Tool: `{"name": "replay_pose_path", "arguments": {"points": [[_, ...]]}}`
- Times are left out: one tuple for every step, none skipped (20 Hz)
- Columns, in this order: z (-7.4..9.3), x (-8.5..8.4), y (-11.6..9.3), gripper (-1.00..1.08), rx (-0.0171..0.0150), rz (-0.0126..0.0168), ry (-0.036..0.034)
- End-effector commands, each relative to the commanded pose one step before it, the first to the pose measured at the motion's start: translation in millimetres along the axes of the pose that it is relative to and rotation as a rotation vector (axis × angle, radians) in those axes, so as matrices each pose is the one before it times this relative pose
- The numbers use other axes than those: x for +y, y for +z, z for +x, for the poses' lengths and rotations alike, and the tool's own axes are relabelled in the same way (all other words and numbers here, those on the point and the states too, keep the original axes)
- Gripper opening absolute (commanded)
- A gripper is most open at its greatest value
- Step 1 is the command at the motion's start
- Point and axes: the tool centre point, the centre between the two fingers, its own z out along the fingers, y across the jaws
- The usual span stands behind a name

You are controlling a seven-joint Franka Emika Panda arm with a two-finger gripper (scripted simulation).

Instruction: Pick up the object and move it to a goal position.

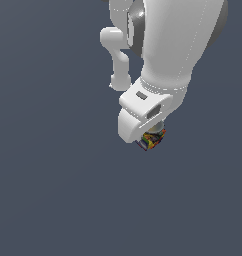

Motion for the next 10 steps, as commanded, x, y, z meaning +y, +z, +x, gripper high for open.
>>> {"name": "replay_pose_path", "arguments": {"points": [[0.36,1.01,-19.26,-1.00,0.00212,-0.00127,0.00033],[0.28,0.32,-5.34,-1.00,0.00000,0.00000,0.00000],[0.26,0.30,-4.78,-1.00,0.00000,0.00000,0.00000],[0.25,0.27,-4.23,-1.00,0.00000,0.00000,0.00000],[-0.03,0.49,-3.84,-1.00,0.00006,-0.00032,0.00061],[0.21,0.23,-3.15,-1.00,0.00000,0.00000,0.00000],[0.20,0.21,-2.63,-1.00,0.00000,0.00000,0.00000],[0.19,0.19,-2.11,-1.00,0.00000,0.00000,0.00000],[0.18,0.17,-1.60,-1.00,0.00000,0.00000,0.00000],[0.18,0.16,-1.10,-1.00,0.00000,0.00000,0.00000]]}}
